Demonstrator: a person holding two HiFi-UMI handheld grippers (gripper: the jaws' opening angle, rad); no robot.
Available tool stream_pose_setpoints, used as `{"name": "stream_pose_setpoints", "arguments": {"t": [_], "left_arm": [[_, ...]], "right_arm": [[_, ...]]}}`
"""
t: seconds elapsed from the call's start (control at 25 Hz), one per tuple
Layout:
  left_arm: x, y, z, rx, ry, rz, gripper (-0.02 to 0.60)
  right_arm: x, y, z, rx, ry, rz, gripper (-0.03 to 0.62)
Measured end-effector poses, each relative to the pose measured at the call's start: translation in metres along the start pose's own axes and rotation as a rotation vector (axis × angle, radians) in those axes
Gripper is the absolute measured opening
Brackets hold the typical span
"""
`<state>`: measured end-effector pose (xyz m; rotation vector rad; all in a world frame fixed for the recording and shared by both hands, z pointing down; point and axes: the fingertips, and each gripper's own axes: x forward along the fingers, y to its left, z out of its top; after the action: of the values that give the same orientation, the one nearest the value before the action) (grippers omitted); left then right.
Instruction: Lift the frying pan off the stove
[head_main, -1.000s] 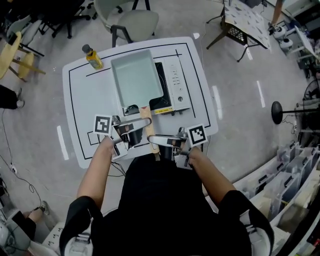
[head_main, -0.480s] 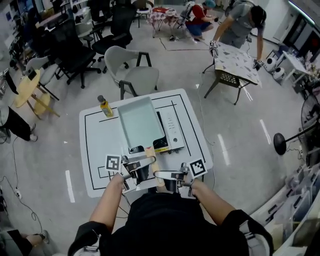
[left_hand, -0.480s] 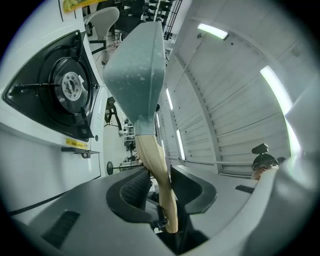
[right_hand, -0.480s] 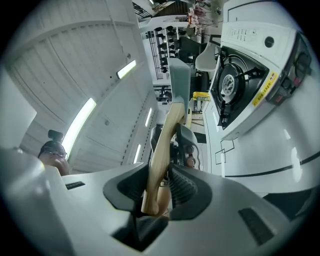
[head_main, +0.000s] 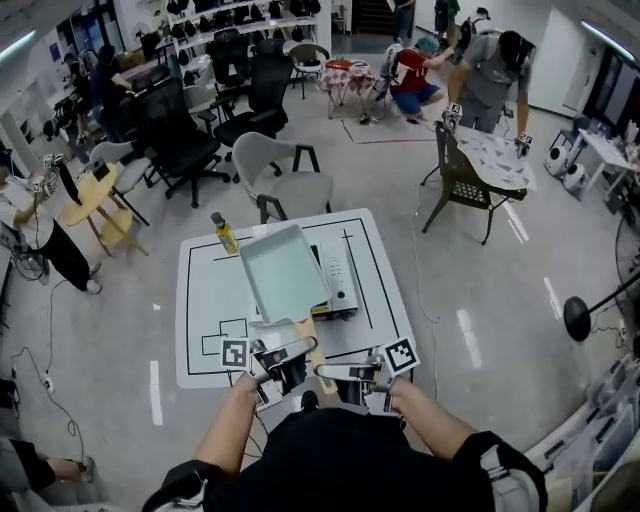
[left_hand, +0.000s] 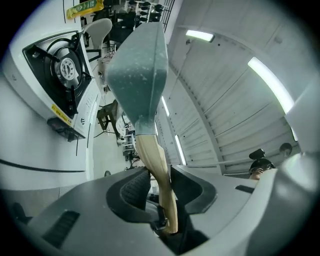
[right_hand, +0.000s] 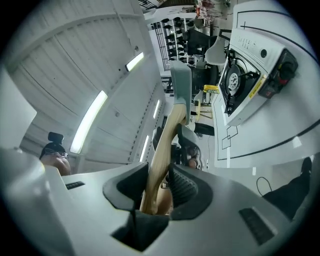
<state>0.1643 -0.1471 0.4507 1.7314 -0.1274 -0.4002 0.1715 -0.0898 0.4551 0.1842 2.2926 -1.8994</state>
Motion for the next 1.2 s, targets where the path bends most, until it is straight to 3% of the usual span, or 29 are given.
{"name": "stream_pose_setpoints", "arguments": {"t": [0.6, 0.88, 1.2], "left_arm": [[0.014, -0.009, -0.126, -0.009, -0.107, 0.048, 0.135], [0.004, -0.005, -0.149, -0.027, -0.108, 0.069, 0.135], [-0.012, -0.01, -0.143, -0.041, -0.066, 0.051, 0.137]], "right_arm": [[-0.061, 0.031, -0.11, 0.058, 0.066, 0.051, 0.143], [-0.061, 0.025, -0.135, 0.072, 0.079, 0.038, 0.143], [-0.04, 0.026, -0.135, 0.068, 0.047, 0.013, 0.146]]}}
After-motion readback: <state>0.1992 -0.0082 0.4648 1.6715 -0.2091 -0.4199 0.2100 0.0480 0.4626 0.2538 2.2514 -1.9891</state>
